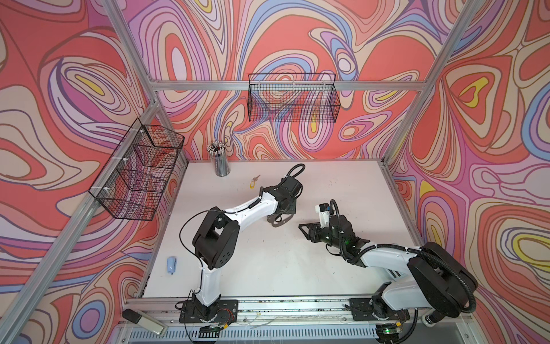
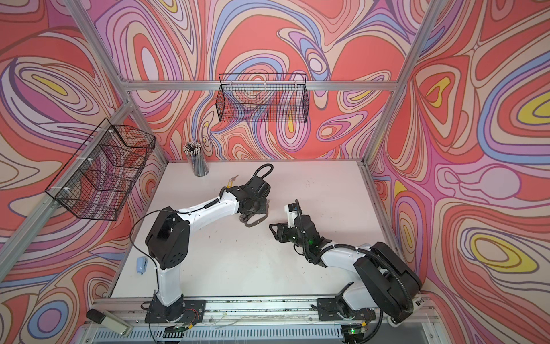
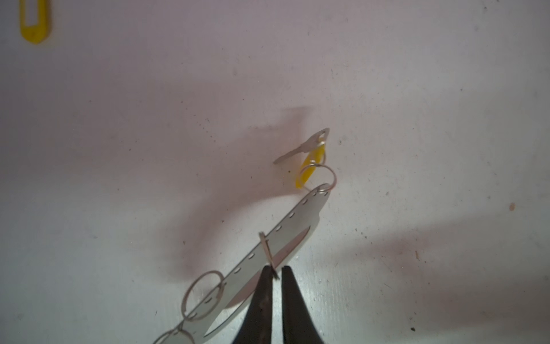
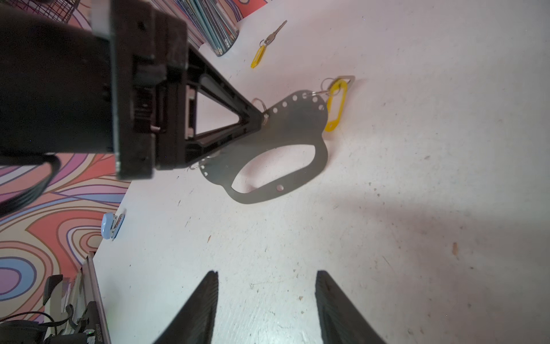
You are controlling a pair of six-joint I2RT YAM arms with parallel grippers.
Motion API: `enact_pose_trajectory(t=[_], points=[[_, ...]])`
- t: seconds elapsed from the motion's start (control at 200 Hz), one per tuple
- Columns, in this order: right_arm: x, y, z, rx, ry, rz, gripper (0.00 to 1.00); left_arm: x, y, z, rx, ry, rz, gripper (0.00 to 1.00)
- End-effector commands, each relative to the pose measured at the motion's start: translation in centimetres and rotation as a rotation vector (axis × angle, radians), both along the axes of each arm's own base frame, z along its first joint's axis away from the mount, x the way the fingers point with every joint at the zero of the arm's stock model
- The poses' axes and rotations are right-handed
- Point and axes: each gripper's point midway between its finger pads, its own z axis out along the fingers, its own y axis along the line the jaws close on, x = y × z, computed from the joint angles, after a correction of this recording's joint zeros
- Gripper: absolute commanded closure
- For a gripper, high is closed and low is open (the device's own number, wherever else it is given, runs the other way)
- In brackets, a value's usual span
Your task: Put the keys on the keyring
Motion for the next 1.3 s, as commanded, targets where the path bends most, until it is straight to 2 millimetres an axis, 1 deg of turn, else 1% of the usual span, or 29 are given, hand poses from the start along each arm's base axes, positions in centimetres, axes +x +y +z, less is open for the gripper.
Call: enact_pose_trajectory(t=[0.0,0.04,0.155,0.245,0.336,0.401,0.451,0.511,0.526,0.551,0.666,0.836,0.896,0.947,0.972,0.982,1.117,1.247,1.297], points=[[0.2,0.2,0.3,0.017,-0.004,-0.011,0.44,0.9,-0.3,0.5,-0.031,0.021,-0.022,0.61],[0.2,0.1,0.3,0.017,-0.004,-0.012,0.44,1.3,-0.1,0.7,-0.039,0.018,-0.02,0.59],[0.1,-0.1,0.4,0.017,-0.005,-0.02,0.44,2.3,1.4,0.8,-0.041,0.015,-0.007,0.59],[0.1,-0.1,0.5,0.019,-0.007,-0.02,0.44,3.3,3.0,0.3,-0.046,0.014,-0.006,0.6],[0.0,-0.1,0.6,0.019,-0.007,-0.02,0.44,4.1,4.4,-0.9,-0.077,0.021,-0.014,0.6],[0.0,-0.1,0.6,0.019,-0.007,-0.019,0.44,4.5,5.3,-2.0,-0.094,0.039,-0.006,0.63],[0.1,-0.1,0.6,0.019,-0.009,-0.019,0.43,4.6,6.0,-3.0,-0.072,0.049,0.004,0.67],[0.2,0.0,0.7,0.022,-0.011,-0.018,0.44,4.5,6.5,-4.3,-0.052,0.063,0.009,0.78],[0.2,0.0,0.7,0.022,-0.01,-0.017,0.43,4.4,6.6,-4.6,-0.051,0.068,0.008,0.81],[0.2,0.0,0.7,0.02,-0.011,-0.017,0.43,4.1,6.6,-5.1,-0.051,0.08,0.006,0.83],[0.2,0.0,0.9,0.019,-0.016,-0.015,0.43,2.5,6.5,-7.3,-0.078,0.143,0.014,0.83],[0.1,-0.1,1.0,0.013,-0.02,-0.018,0.43,-0.1,5.9,-8.2,-0.188,0.194,0.038,0.84],[0.1,-0.2,1.0,0.011,-0.02,-0.02,0.43,-1.2,5.9,-8.6,-0.219,0.225,0.059,0.82],[0.1,-0.3,1.1,0.012,-0.023,-0.021,0.43,-2.2,5.4,-8.7,-0.254,0.242,0.064,0.82],[0.0,-0.3,1.0,0.011,-0.022,-0.023,0.43,-3.1,5.3,-8.9,-0.263,0.261,0.065,0.82],[0.1,-0.3,1.1,0.011,-0.023,-0.023,0.43,-2.8,4.9,-8.6,-0.28,0.243,0.059,0.82],[-0.1,-0.4,0.9,0.004,-0.018,-0.02,0.43,-5.6,3.6,-8.3,-0.294,0.241,0.053,0.82],[-0.2,-0.5,0.8,-0.007,-0.016,-0.022,0.43,-7.8,1.7,-7.1,-0.322,0.228,0.037,0.83],[-0.2,-0.6,0.7,-0.011,-0.013,-0.022,0.43,-8.5,1.2,-6.7,-0.312,0.218,0.032,0.83]])
